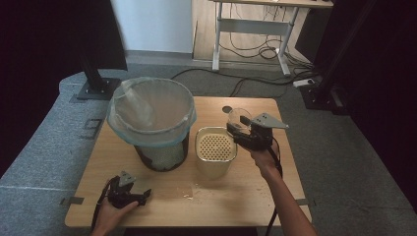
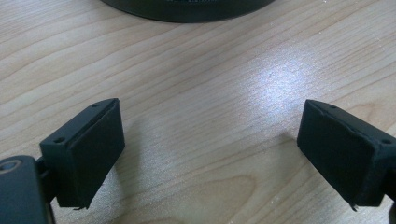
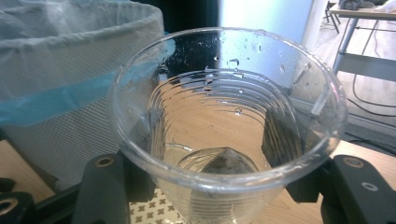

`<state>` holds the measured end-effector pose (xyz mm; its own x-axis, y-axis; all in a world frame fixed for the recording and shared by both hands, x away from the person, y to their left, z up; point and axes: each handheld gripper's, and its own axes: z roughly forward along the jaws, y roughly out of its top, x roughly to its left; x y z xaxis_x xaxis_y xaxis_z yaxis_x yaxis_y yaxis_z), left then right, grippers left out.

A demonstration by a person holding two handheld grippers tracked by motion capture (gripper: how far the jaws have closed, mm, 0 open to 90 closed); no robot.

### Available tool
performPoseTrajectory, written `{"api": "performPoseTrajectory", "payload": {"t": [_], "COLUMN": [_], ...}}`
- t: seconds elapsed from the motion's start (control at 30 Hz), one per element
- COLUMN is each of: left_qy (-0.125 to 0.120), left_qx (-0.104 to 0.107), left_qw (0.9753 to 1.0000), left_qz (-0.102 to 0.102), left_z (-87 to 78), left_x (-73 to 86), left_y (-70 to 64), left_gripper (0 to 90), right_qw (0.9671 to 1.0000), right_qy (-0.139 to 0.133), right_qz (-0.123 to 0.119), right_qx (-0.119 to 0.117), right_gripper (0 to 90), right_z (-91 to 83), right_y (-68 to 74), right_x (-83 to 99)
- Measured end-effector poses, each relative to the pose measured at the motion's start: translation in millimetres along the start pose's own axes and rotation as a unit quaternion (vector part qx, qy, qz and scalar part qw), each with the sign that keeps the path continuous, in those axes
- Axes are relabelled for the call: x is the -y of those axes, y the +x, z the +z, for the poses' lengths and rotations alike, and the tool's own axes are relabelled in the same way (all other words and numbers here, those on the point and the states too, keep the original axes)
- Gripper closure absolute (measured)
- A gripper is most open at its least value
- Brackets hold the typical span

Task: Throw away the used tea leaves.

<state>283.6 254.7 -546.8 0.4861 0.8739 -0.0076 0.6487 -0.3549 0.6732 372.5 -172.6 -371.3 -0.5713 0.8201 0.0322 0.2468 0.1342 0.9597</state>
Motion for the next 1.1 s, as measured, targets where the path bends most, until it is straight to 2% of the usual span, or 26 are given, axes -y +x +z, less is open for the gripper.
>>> {"api": "performPoseTrajectory", "payload": {"t": [0.03, 0.13, 0.23, 0.27, 0.3, 0.37, 0.4, 0.43, 0.47, 0.5, 0.57, 0.6, 0.63, 0.67, 0.7, 0.73, 0.77, 0.8, 0.83, 0.87, 0.93, 1.0, 1.03, 1.1], "left_qy": [0.0, 0.0, 0.0, 0.0, 0.001, 0.001, 0.001, 0.0, 0.0, 0.0, 0.0, 0.0, 0.0, 0.0, 0.001, 0.001, 0.0, 0.0, 0.0, 0.001, 0.001, 0.001, 0.001, 0.001], "left_qx": [0.0, 0.0, 0.001, 0.001, 0.001, 0.001, 0.0, 0.001, 0.001, 0.001, 0.001, 0.001, 0.001, 0.001, 0.002, 0.002, 0.002, 0.002, 0.002, 0.003, 0.003, 0.003, 0.003, 0.003], "left_qw": [1.0, 1.0, 1.0, 1.0, 1.0, 1.0, 1.0, 1.0, 1.0, 1.0, 1.0, 1.0, 1.0, 1.0, 1.0, 1.0, 1.0, 1.0, 1.0, 1.0, 1.0, 1.0, 1.0, 1.0], "left_qz": [0.0, 0.0, 0.0, 0.0, 0.001, 0.001, 0.001, 0.001, 0.001, 0.001, 0.001, 0.001, 0.001, 0.001, 0.001, 0.001, 0.001, 0.002, 0.002, 0.002, 0.002, 0.002, 0.002, 0.002], "left_z": [0.0, 0.0, 0.0, 0.0, 0.0, 0.0, -0.1, 0.0, 0.0, 0.0, 0.0, 0.1, 0.1, 0.1, -0.1, -0.1, -0.1, -0.1, -0.1, -0.2, -0.2, -0.2, -0.2, -0.2], "left_x": [0.0, -0.1, 0.0, 0.0, 0.0, 0.0, -0.1, 0.0, 0.0, 0.0, 0.0, 0.0, 0.0, 0.0, 0.0, 0.0, 0.1, 0.1, 0.1, 0.1, 0.1, 0.1, 0.1, 0.1], "left_y": [0.0, 0.2, 0.2, 0.2, 0.2, 0.2, 0.3, 0.2, 0.2, 0.2, 0.2, 0.2, 0.2, 0.2, 0.2, 0.2, 0.3, 0.4, 0.4, 0.4, 0.5, 0.4, 0.4, 0.4], "left_gripper": [7.0, 7.0, 7.0, 7.0, 6.9, 6.9, 6.9, 6.9, 7.0, 6.9, 6.9, 6.9, 6.9, 6.9, 6.9, 6.9, 6.9, 6.9, 6.9, 6.9, 6.9, 6.9, 6.9, 6.9], "right_qw": [1.0, 0.9991, 0.9975, 0.9975, 0.9943, 0.9905, 0.987, 0.9851, 0.9851, 0.977, 0.9698, 0.9643, 0.9602, 0.9602, 0.9538, 0.9538, 0.9514, 0.9462, 0.9385, 0.9321, 0.9223, 0.9095, 0.9069, 0.8949], "right_qy": [0.0, 0.011, 0.024, 0.024, 0.036, 0.044, 0.05, 0.053, 0.053, 0.064, 0.071, 0.078, 0.082, 0.082, 0.091, 0.091, 0.094, 0.099, 0.105, 0.11, 0.119, 0.129, 0.13, 0.136], "right_qz": [0.0, -0.034, -0.059, -0.059, -0.089, -0.117, -0.139, -0.149, -0.149, -0.187, -0.215, -0.234, -0.247, -0.247, -0.266, -0.266, -0.273, -0.288, -0.309, -0.324, -0.348, -0.374, -0.38, -0.404], "right_qx": [0.0, 0.021, 0.032, 0.032, 0.047, 0.057, 0.064, 0.068, 0.068, 0.081, 0.09, 0.097, 0.101, 0.101, 0.105, 0.105, 0.107, 0.11, 0.114, 0.118, 0.12, 0.127, 0.127, 0.131], "right_gripper": [39.7, 39.5, 39.6, 39.6, 39.6, 39.6, 39.7, 39.7, 39.7, 39.9, 40.2, 40.3, 40.4, 40.4, 40.8, 40.8, 40.8, 41.1, 41.1, 41.1, 41.2, 41.3, 41.4, 41.5], "right_z": [0.0, 4.3, 8.4, 8.4, 11.4, 13.7, 15.4, 16.4, 16.4, 19.8, 22.4, 24.2, 25.8, 25.8, 28.6, 28.6, 30.0, 31.2, 32.6, 33.4, 35.2, 36.1, 37.1, 38.8], "right_y": [0.0, -0.4, -0.5, -0.5, 0.7, 2.1, 3.6, 4.8, 4.8, 8.3, 10.8, 12.3, 13.4, 13.4, 14.9, 14.9, 15.5, 16.2, 17.7, 19.0, 20.6, 22.1, 22.9, 24.3], "right_x": [0.0, -0.5, -0.9, -0.9, -1.7, -2.4, -3.2, -3.6, -3.6, -5.6, -7.3, -8.6, -9.3, -9.3, -10.7, -10.7, -11.1, -11.4, -11.4, -11.2, -11.6, -12.4, -12.5, -12.6]}}
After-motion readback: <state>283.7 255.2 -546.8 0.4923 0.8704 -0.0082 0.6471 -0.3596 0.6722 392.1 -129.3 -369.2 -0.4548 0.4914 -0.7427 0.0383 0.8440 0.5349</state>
